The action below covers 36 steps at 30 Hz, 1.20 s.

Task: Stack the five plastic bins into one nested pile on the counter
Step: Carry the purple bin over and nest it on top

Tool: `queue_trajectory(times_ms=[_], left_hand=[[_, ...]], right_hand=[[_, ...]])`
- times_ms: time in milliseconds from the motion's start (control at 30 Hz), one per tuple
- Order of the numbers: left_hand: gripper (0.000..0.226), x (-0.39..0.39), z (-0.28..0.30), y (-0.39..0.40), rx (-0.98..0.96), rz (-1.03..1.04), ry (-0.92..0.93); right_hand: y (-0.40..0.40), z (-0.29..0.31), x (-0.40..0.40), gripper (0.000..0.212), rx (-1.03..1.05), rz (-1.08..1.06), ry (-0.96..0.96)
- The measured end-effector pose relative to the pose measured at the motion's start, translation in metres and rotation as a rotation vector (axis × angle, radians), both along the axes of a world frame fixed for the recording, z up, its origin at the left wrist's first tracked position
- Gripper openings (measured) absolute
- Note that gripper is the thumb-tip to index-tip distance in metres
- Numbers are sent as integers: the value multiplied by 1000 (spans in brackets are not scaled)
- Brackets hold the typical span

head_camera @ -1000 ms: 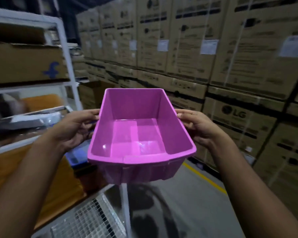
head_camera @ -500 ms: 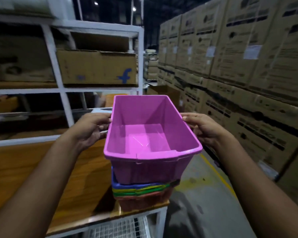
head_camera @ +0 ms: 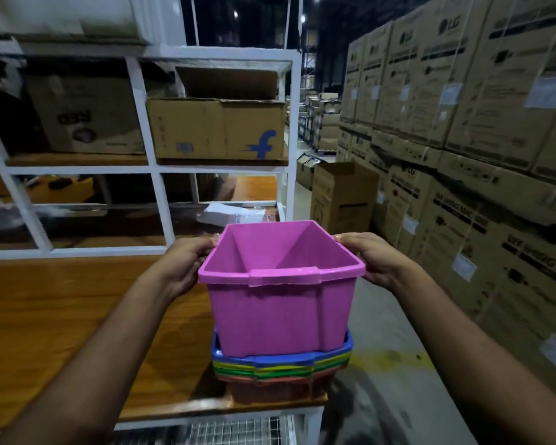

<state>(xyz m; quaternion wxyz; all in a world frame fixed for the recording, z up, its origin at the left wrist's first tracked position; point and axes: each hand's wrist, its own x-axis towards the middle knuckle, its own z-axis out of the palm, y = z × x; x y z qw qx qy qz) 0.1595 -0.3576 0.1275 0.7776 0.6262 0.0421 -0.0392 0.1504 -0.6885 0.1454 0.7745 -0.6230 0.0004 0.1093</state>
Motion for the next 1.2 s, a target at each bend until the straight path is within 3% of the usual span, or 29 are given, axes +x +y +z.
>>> queue_trajectory(times_ms=[333,533,700,1033,1200], left_hand=[[34,16,-3,2,63,-46,-43],[38,11,-28,5,99,-60,14],[37,1,-44,-1,250,-61,26],[28,-16,-56,-16,522,31,-21],[31,-25,-60,-19,646,86,-84]], right_hand=[[-3,-6,24,26,-33,28,-25],[-7,-25,16,22,-206,60,-13],[-10,-43,11,23,-356,74,4],[0,-67,2,24,-361,-13,9],[1,-70,-11,26,-467,-22,-57]])
